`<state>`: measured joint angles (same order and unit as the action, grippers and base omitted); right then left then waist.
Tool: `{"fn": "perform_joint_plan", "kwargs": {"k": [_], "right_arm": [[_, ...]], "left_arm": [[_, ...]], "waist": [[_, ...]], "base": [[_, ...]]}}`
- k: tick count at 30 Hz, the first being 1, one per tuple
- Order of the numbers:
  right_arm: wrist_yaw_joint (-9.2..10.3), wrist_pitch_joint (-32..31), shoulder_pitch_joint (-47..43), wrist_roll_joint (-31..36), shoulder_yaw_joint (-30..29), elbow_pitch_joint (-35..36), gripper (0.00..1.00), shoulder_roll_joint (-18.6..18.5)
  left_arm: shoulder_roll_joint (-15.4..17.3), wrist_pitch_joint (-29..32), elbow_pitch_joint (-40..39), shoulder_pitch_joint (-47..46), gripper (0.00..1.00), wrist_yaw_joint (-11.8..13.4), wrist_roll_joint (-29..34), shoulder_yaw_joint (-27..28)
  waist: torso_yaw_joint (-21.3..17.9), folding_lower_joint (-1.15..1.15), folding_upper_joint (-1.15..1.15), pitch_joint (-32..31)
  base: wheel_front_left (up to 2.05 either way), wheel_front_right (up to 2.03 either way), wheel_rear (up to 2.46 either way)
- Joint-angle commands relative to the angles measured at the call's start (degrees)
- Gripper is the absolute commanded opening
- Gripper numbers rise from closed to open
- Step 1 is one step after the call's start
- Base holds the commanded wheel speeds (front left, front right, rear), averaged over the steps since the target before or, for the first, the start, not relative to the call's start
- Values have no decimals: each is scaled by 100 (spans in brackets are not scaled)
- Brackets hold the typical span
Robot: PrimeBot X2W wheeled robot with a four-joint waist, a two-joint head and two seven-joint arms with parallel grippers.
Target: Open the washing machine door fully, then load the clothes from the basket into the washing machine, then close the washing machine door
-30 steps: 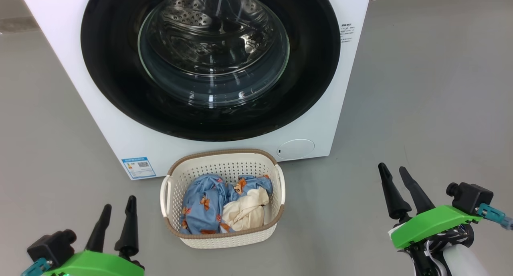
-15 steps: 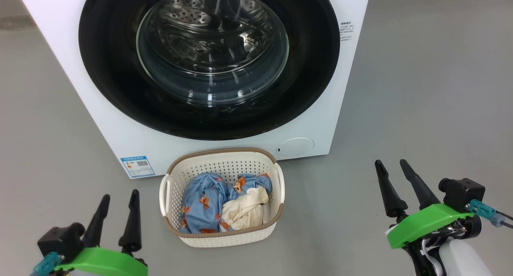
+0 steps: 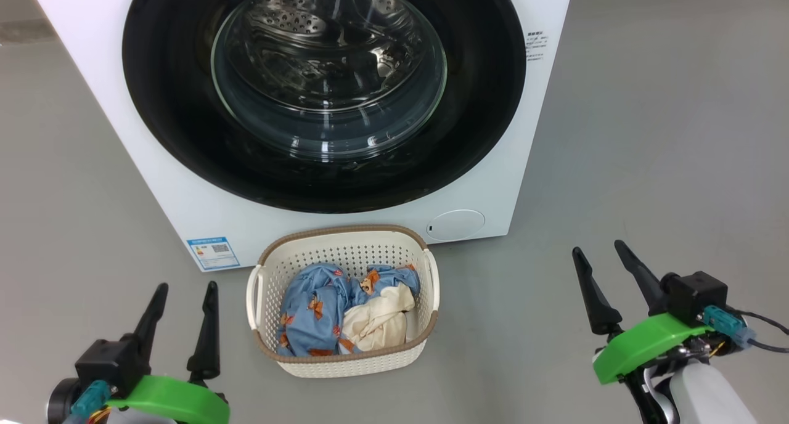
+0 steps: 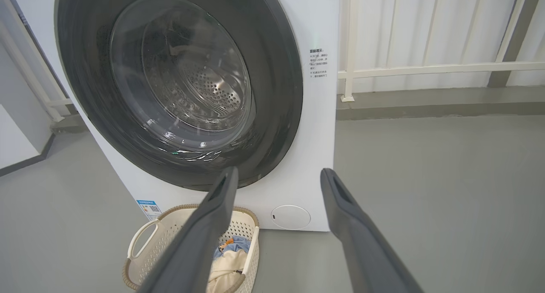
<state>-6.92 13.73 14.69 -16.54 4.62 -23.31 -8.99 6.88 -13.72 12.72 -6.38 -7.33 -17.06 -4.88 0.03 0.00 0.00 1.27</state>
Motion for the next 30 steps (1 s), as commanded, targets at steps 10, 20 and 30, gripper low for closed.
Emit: {"fn": "perform_joint_plan", "kwargs": {"k": [10, 20, 30], "right_arm": [[-57, 127, 292, 561, -144, -74, 100, 79], [-57, 127, 263, 779, -419, -205, 100, 194], [-57, 115, 221, 888, -525, -218, 100, 269]], "left_arm": [[65, -128, 48, -295, 100, -15, 444, 410], [-54, -128, 123, -288, 100, -15, 585, 656], [-83, -128, 193, -261, 100, -15, 600, 720]], "waist": [[8, 0, 0, -31], [-6, 0, 0, -96], [-22, 0, 0, -126]], "base": [[0, 0, 0], [0, 0, 0], [0, 0, 0]]}}
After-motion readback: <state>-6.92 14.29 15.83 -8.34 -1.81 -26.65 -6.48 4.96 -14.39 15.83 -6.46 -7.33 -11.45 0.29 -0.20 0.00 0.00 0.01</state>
